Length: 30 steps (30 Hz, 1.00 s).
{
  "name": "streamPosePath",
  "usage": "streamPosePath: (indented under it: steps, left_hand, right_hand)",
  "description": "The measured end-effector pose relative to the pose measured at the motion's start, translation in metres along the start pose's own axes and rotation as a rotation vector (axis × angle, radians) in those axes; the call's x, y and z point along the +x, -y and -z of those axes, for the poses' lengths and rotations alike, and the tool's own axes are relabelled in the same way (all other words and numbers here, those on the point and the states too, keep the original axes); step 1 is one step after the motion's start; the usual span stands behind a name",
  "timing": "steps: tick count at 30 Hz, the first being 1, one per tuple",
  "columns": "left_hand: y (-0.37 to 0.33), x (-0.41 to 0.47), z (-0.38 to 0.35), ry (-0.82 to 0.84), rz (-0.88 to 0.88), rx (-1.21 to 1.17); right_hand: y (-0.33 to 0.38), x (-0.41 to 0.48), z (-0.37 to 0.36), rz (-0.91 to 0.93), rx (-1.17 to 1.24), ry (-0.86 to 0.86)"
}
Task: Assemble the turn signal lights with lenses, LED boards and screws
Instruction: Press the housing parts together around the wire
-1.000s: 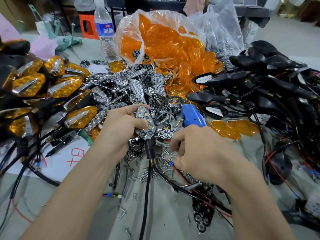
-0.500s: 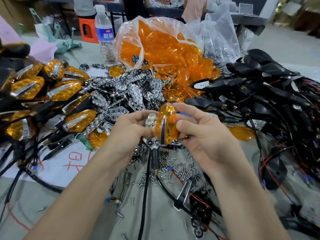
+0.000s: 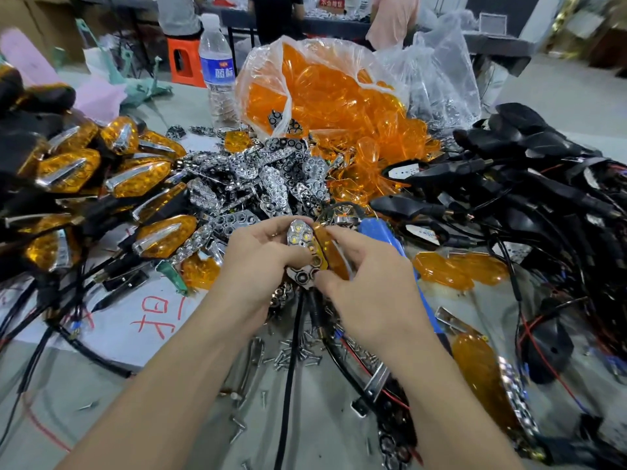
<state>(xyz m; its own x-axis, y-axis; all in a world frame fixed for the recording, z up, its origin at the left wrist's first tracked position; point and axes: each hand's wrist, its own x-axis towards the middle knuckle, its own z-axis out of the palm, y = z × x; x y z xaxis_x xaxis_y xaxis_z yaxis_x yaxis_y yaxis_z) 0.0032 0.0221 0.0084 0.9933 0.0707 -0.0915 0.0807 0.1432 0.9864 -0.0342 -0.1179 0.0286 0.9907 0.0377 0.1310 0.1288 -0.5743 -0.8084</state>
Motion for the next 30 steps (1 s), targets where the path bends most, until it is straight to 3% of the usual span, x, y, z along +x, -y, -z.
streamPosePath:
  steps: [3,4,8,12,20,26,30]
  left_hand:
    - [0.000,0.002,0.002,-0.015,0.011,-0.045]
    - [0.001,0.002,0.002,-0.015,0.011,-0.040]
    - [0.003,0.002,-0.001,-0.043,-0.020,0.024]
    - [0.006,0.005,0.004,-0.094,-0.031,0.040]
    - [0.006,0.002,0.002,-0.085,-0.026,0.025]
    - [0.000,0.003,0.013,0.178,0.114,-0.179]
    - [-0.004,0.003,0.017,0.241,0.119,-0.258]
  right_hand:
    - [-0.004,0.004,0.008,-0.059,0.410,0.049]
    - [-0.007,0.006,0.008,-0.063,0.449,0.028]
    - [-0.011,0.003,-0.004,0.021,0.159,-0.028]
    - [-0.009,0.003,-0.009,0.066,0.169,0.059]
    - [-0.012,0.004,-0.015,0.070,0.327,-0.031]
    - [-0.016,0.004,-0.020,0.069,0.297,-0.089]
    - [-0.017,0.003,-0.018,0.069,0.286,-0.147]
